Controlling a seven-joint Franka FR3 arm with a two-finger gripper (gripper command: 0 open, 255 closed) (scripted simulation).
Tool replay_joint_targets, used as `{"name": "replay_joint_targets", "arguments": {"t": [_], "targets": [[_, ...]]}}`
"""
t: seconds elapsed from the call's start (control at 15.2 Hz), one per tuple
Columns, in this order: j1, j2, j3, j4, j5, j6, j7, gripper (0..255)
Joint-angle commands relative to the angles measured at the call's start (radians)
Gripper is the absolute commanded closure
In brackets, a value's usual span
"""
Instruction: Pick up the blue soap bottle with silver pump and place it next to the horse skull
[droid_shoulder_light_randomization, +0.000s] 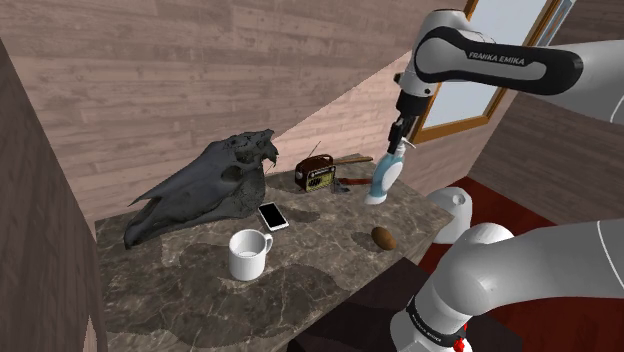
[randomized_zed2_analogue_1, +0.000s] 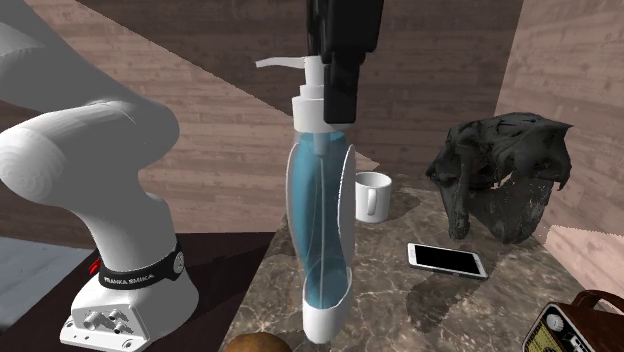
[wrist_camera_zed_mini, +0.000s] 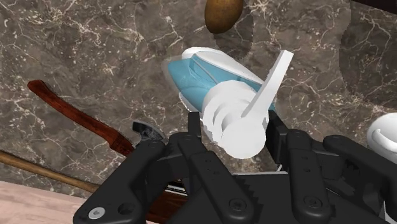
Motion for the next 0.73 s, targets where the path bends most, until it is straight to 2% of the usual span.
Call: {"name": "replay_joint_targets", "arguments": {"t": [0.0, 0.66], "targets": [[0.002, 0.002, 0.005, 0.028, 0.004, -0.027, 0.000, 255], [0.010, 0.037, 0.019, 0.188, 0.019, -0.151, -0.011, 255]]}}
